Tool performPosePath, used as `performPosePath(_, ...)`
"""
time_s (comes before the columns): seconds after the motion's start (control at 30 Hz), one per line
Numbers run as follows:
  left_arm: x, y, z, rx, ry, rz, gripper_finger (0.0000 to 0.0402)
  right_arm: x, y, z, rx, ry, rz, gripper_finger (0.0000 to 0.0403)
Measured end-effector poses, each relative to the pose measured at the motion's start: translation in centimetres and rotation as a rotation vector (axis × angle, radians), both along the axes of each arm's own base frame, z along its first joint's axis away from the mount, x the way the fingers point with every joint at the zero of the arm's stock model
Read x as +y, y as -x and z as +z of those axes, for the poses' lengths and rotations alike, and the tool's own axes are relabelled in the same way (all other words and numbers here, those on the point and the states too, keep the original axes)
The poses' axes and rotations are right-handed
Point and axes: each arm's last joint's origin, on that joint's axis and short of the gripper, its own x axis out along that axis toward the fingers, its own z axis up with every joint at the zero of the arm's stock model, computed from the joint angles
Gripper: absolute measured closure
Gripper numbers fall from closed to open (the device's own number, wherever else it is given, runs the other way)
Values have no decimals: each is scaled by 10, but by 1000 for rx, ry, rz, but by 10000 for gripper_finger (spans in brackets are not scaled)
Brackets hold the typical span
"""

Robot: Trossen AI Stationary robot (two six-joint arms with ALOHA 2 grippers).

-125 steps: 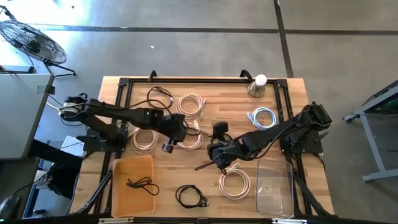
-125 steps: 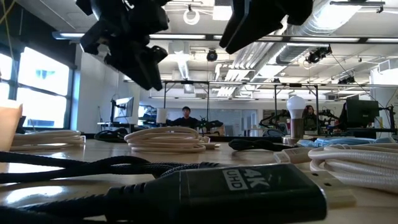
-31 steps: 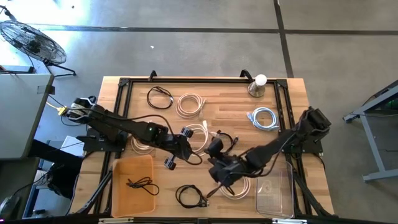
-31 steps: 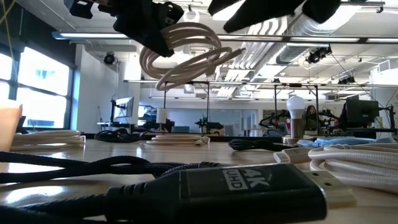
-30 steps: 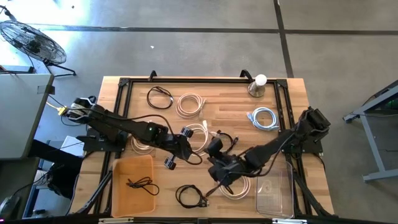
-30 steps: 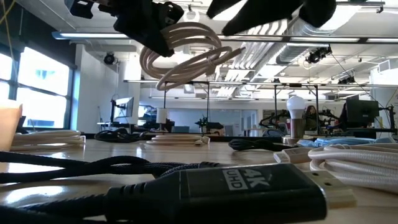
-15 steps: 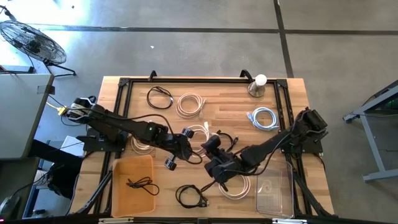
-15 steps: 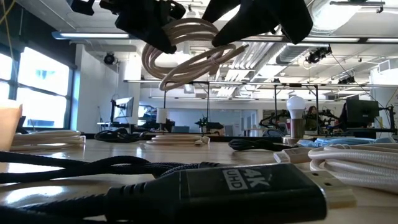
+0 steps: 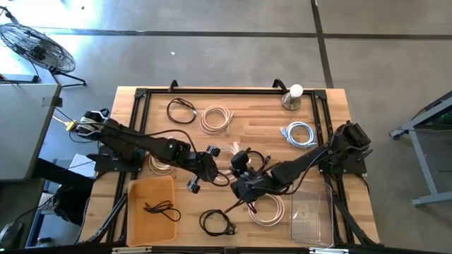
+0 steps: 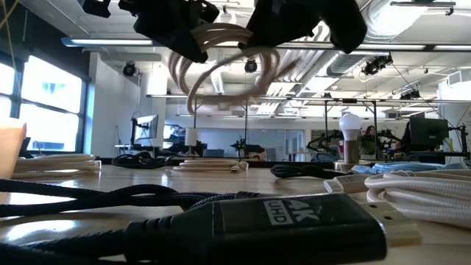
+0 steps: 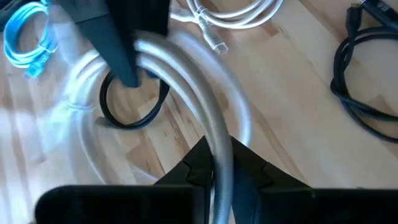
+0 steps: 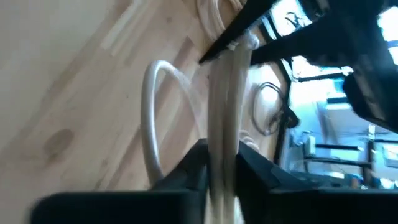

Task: Sort HDMI cables
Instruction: Put the white HDMI cable into the transparent bin

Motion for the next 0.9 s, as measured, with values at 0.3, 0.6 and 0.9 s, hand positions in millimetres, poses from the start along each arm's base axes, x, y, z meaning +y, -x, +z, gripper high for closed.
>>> performPosePath(0.3,0,0,0,-1,0,2,372,0,0,0,-8,-27,-6,367)
performPosePath(0.6,-1,0,0,-3,9,-11,360,0,0,-1,-8,-55,-12,367)
performPosePath(0.9,-1,-1,1,-14,-10,-33,306,-1,0,-1,-2,-57,-14,367)
